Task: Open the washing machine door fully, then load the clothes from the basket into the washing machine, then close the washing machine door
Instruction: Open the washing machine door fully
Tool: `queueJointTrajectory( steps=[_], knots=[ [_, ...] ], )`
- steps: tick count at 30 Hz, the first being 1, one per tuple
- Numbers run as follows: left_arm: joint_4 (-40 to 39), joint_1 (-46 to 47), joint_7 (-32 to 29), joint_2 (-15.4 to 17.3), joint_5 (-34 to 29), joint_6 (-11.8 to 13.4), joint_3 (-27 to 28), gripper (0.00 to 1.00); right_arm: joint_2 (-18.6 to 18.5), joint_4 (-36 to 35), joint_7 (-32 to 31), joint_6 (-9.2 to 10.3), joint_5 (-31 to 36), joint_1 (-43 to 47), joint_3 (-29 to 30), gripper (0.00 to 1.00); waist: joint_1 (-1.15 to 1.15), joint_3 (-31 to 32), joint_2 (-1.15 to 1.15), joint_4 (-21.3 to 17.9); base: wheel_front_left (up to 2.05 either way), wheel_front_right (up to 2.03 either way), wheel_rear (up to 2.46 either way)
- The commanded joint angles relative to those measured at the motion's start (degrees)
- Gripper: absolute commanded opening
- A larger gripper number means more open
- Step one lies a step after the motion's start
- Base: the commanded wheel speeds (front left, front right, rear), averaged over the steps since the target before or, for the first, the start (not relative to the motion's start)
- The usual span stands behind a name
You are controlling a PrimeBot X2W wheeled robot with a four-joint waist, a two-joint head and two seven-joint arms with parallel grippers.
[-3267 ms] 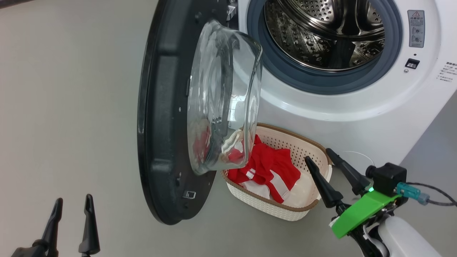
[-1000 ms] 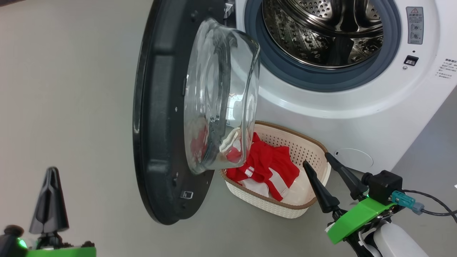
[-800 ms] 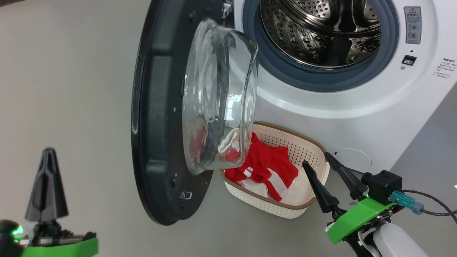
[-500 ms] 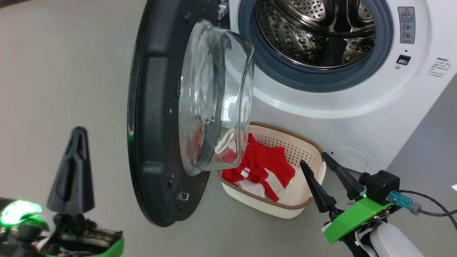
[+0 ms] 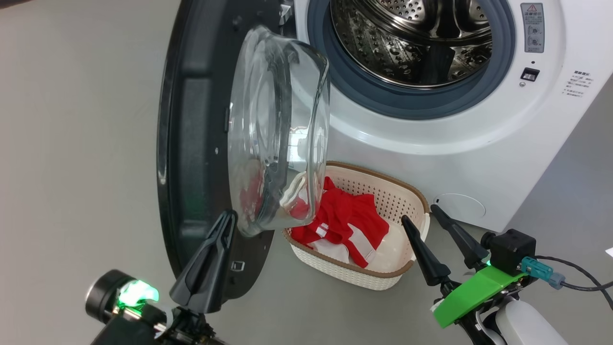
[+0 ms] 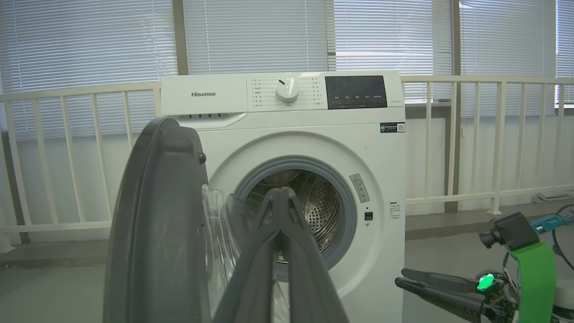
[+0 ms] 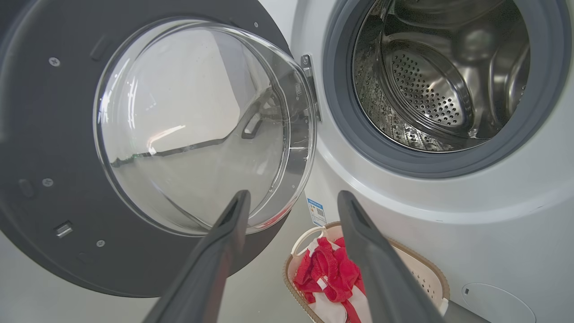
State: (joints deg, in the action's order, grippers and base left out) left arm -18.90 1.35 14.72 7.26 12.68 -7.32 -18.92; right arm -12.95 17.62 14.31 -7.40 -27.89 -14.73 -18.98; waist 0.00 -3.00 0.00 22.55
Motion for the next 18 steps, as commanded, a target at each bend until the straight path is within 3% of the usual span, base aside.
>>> queueJointTrajectory(
  steps=[1, 18],
  knots=[
    [-0.59, 1.09, 0.28, 0.89, 0.63, -0.16, 1.81, 0.0, -0.02, -1.48, 0.69, -0.09, -0.4, 0.46, -1.03, 1.0, 0.0, -0.01, 0.0, -0.17, 0.0, 0.0, 0.0],
    [15.79, 2.96, 0.28, 0.24, 6.78, -0.15, 2.64, 0.0, -0.71, -1.4, 0.69, -0.09, -0.93, -0.24, -2.12, 1.0, 0.0, -1.07, 0.0, -2.1, 0.0, 0.0, 0.0]
  ],
)
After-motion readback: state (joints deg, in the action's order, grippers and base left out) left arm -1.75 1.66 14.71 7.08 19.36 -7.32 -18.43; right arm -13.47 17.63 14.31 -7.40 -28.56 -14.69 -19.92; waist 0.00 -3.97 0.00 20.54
